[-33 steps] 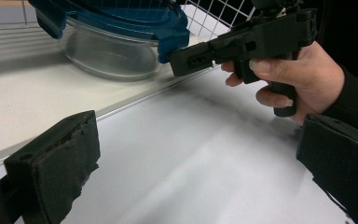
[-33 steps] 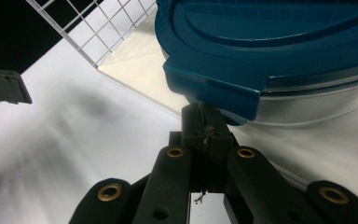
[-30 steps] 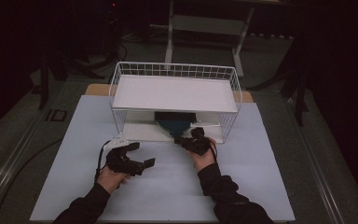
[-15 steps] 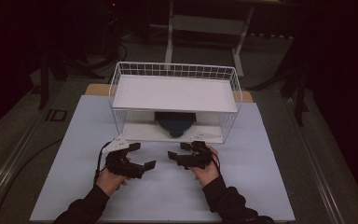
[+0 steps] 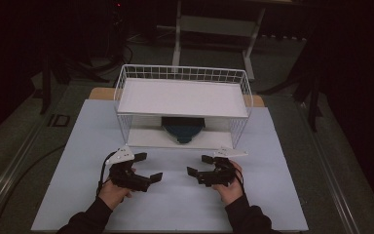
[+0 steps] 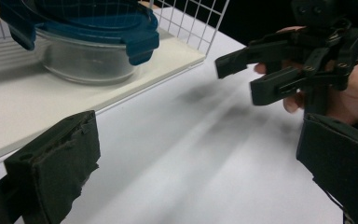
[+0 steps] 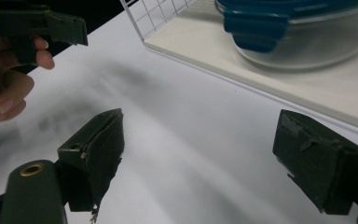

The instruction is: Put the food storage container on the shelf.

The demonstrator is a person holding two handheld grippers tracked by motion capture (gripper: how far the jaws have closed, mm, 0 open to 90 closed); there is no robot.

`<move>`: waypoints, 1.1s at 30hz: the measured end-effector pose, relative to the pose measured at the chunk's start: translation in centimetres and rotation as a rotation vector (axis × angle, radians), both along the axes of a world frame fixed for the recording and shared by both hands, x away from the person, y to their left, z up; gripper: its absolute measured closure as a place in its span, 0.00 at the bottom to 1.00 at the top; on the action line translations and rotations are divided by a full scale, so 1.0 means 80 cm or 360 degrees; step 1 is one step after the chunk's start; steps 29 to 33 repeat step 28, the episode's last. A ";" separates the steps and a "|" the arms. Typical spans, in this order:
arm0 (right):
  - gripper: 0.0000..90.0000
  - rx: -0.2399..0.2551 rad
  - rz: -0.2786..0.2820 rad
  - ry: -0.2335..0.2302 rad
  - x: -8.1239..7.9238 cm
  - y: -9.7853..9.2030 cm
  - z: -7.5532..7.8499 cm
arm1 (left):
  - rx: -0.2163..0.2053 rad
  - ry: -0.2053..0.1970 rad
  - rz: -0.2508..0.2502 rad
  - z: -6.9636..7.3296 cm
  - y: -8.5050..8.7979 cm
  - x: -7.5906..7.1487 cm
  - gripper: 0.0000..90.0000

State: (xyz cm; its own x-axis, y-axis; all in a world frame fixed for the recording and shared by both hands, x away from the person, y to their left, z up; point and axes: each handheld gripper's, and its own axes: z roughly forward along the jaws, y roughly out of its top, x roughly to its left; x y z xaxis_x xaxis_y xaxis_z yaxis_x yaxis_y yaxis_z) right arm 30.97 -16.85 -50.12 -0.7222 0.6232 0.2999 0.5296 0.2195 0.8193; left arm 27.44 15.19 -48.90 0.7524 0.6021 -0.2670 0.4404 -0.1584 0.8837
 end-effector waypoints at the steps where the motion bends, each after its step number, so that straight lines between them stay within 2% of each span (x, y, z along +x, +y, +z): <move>1: 0.18 -0.0014 -0.0017 -0.0005 -0.003 -0.007 -0.001 | -0.0003 0.0000 -0.0004 0.000 0.000 0.000 0.00; 4: 0.18 0.0005 -0.0029 0.0021 -0.008 -0.016 -0.003 | -0.0002 -0.0007 -0.0007 -0.001 -0.001 0.000 0.00; 7: 0.18 -0.0012 -0.0044 0.0020 -0.018 -0.032 -0.006 | 0.0011 -0.0002 -0.0010 -0.002 -0.002 0.000 0.00; 15: 0.19 -0.0044 -0.0072 0.0019 -0.028 -0.050 -0.012 | 0.0005 -0.0010 -0.0013 -0.003 -0.001 0.000 0.00; 33: 0.19 -0.0043 -0.0101 0.0028 -0.027 -0.059 -0.015 | 0.0012 -0.0015 -0.0020 -0.003 -0.002 -0.001 0.00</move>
